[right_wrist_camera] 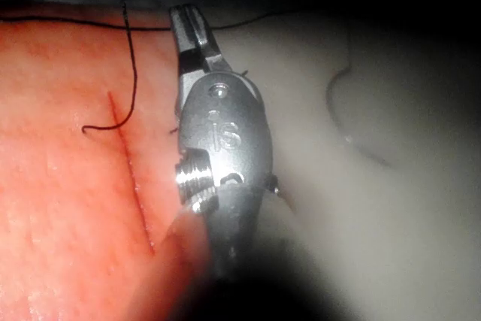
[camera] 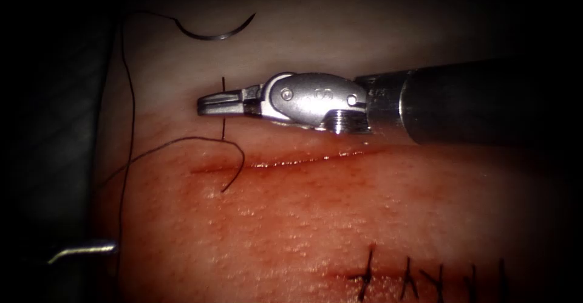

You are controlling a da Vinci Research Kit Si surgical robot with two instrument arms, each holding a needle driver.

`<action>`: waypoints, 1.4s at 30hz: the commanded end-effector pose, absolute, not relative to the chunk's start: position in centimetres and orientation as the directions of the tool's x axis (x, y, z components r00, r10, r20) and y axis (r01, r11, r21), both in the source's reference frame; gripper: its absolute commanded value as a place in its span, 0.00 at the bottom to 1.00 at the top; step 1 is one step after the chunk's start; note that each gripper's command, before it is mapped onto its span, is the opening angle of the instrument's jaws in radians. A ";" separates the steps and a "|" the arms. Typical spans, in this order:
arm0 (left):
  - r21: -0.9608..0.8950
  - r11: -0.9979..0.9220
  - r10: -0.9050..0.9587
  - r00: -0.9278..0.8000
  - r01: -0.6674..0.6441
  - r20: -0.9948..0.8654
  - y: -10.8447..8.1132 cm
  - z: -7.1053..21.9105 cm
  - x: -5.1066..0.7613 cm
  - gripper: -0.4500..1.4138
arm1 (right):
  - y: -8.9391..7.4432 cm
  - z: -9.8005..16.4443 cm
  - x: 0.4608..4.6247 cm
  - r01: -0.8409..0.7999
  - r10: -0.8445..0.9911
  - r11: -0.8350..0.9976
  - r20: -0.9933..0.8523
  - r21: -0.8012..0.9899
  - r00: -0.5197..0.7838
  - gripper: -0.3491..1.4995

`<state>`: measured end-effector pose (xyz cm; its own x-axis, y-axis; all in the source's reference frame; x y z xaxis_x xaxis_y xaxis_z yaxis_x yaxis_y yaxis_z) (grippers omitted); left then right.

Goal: Wound Closure
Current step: Wrap the suture counter-clockwise twice around the gripper.

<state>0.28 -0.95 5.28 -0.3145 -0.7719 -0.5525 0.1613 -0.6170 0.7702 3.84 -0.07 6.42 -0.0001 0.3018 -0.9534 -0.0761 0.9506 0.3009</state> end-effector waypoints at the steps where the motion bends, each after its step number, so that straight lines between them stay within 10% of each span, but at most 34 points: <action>1: 0.770 -0.618 -0.772 -0.306 0.156 -0.557 -0.9 5.3 0.22 0.00 | 0.0 6.5 3.98 -0.059 0.291 0.955 -0.957 0.291 -0.009 0.00; 33: 0.573 -0.797 -0.600 -0.364 0.191 -0.713 -0.3 7.0 -0.15 0.00 | -0.6 6.5 4.05 -0.017 0.390 0.914 -0.889 0.405 -0.242 0.00; 34: 0.574 -0.796 -0.601 -0.359 0.191 -0.714 -0.3 7.0 -0.19 0.00 | -0.6 6.5 4.06 -0.023 0.391 0.913 -0.889 0.407 -0.239 0.07; 35: 0.573 -0.795 -0.604 -0.356 0.201 -0.713 -0.4 7.0 -0.29 0.00 | -0.5 6.5 4.07 -0.063 0.394 0.907 -0.893 0.416 -0.215 0.49; 36: 0.573 -0.793 -0.606 -0.351 0.207 -0.713 -0.4 7.0 -0.35 0.00 | -0.5 6.5 4.08 -0.077 0.395 0.905 -0.895 0.417 -0.208 0.64; 42: 0.573 -0.785 -0.619 -0.321 0.234 -0.717 -0.7 6.8 -0.66 0.00 | -0.5 6.6 4.12 -0.124 0.391 0.898 -0.896 0.421 -0.209 0.76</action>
